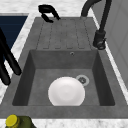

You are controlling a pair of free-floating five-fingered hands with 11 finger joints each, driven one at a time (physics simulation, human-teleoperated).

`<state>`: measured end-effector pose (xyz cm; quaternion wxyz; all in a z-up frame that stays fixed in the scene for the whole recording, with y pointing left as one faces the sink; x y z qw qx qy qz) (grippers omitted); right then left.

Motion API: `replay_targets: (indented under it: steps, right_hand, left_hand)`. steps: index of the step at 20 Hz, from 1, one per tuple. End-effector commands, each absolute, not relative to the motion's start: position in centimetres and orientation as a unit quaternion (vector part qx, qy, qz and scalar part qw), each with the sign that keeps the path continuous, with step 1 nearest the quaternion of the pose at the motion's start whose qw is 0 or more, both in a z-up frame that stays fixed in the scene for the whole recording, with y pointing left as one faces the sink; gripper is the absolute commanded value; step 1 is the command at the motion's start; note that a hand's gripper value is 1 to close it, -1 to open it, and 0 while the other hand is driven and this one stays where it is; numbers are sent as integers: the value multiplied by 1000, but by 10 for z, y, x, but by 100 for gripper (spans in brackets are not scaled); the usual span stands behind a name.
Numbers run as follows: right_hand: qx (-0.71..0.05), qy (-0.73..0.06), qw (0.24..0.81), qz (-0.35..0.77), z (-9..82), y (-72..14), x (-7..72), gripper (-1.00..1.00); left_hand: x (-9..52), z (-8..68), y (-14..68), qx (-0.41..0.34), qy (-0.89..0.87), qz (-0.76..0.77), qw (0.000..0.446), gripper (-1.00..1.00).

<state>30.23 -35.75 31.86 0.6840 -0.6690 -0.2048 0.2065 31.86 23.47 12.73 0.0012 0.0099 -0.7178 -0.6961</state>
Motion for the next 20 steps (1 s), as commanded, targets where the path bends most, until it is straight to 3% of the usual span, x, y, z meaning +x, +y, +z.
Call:
replay_targets:
  steps: [1, 20]
  right_hand:
    - [-663, -225, 677, 227, 319, -372, 309, -100]
    - [-580, -198, 724, 316, 277, -425, 308, -100]
  left_hand:
    - [319, 127, 235, 10, -718, -696, 1, 0]
    - [319, 127, 235, 10, -718, -696, 1, 0]
